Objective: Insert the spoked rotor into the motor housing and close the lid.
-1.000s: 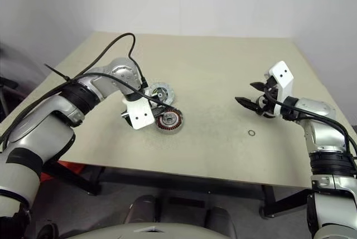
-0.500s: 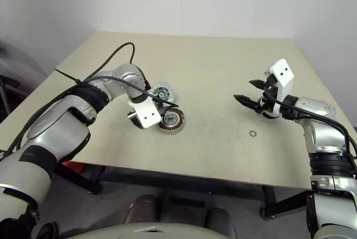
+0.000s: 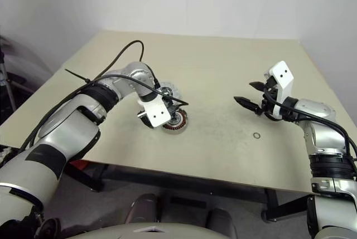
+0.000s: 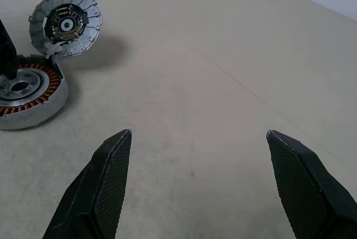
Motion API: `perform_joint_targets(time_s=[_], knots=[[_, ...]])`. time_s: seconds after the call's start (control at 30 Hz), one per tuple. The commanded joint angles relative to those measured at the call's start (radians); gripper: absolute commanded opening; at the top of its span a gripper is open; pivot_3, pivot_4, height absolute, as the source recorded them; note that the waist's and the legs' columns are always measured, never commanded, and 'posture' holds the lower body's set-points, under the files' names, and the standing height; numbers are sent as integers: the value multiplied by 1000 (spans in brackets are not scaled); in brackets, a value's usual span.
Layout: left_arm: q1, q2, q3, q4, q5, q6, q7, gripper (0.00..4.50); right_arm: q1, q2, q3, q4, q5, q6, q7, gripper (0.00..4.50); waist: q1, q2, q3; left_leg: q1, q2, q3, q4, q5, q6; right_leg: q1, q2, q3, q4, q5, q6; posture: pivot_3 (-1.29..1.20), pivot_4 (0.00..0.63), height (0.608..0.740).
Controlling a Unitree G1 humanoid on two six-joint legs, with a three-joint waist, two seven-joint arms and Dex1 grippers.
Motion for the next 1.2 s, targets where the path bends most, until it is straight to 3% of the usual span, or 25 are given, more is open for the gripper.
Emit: perform_joint_targets(time_s=[0.03,1.2], knots=[[-28,-4,21,-2,5,-4,5,4484,-11,-4,-34,-44,19,-8,-8,4353,0,0,0,0,0,0,0,0,0,0,0,0,0,0,0,0,0,740],[16,-19,0,58,94,-1,68,4484,-11,21,-36,-20,18,-33,-72,4353,-1,0,0,-1,0,0,-1,0,0,-1,0,0,-1,0,0,0,0,740]])
